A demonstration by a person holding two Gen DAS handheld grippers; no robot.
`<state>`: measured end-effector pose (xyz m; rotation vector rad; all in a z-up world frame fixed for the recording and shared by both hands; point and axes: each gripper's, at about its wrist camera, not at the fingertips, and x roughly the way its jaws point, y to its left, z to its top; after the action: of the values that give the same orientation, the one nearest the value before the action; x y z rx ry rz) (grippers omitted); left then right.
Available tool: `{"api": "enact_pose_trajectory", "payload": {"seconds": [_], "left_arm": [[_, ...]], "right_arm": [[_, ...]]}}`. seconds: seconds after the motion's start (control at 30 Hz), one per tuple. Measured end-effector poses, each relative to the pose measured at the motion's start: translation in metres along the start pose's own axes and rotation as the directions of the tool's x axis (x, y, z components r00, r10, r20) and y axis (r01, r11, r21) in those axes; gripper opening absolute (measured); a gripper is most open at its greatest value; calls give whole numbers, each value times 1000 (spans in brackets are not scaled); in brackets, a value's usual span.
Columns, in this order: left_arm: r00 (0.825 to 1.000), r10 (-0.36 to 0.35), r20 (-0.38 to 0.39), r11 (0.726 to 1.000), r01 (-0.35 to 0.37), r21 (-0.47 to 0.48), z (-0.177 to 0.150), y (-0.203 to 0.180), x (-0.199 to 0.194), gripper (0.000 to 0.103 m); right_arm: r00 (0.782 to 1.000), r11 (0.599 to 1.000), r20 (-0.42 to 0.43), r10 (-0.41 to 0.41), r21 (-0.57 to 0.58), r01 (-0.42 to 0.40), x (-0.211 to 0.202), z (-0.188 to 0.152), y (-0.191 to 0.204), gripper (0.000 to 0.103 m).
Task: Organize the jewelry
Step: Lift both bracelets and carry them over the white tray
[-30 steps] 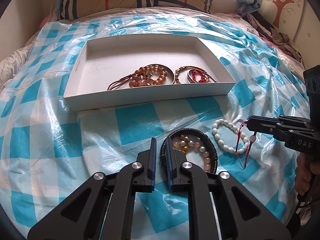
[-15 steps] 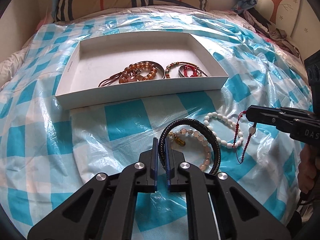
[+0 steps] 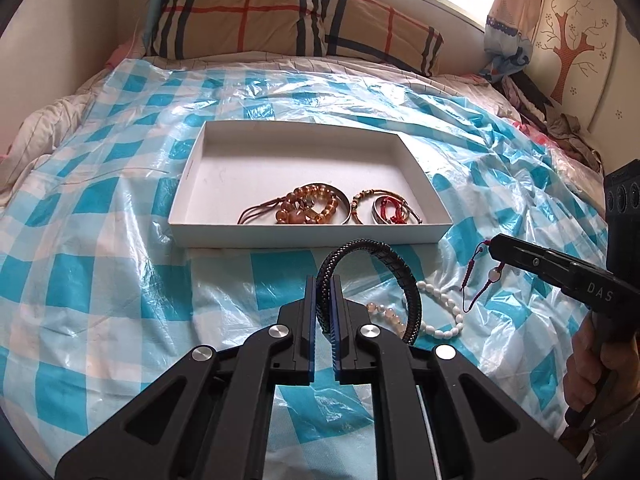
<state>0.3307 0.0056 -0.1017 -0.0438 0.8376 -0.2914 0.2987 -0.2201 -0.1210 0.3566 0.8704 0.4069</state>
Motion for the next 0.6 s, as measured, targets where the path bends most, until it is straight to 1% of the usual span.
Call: {"api": "enact_pose_trajectory", "payload": {"seconds": [0.23,0.6], "left_arm": [[999,5,43,1000,-5,-10,18,1,0,6],[996,27,85,999,-25,-28,43,0,18,6]], "right_arm": [[999,1000,44,9,-15,-9,3,17,6,13],[994,998,108,5,-63,2,20,54,11,13]]}}
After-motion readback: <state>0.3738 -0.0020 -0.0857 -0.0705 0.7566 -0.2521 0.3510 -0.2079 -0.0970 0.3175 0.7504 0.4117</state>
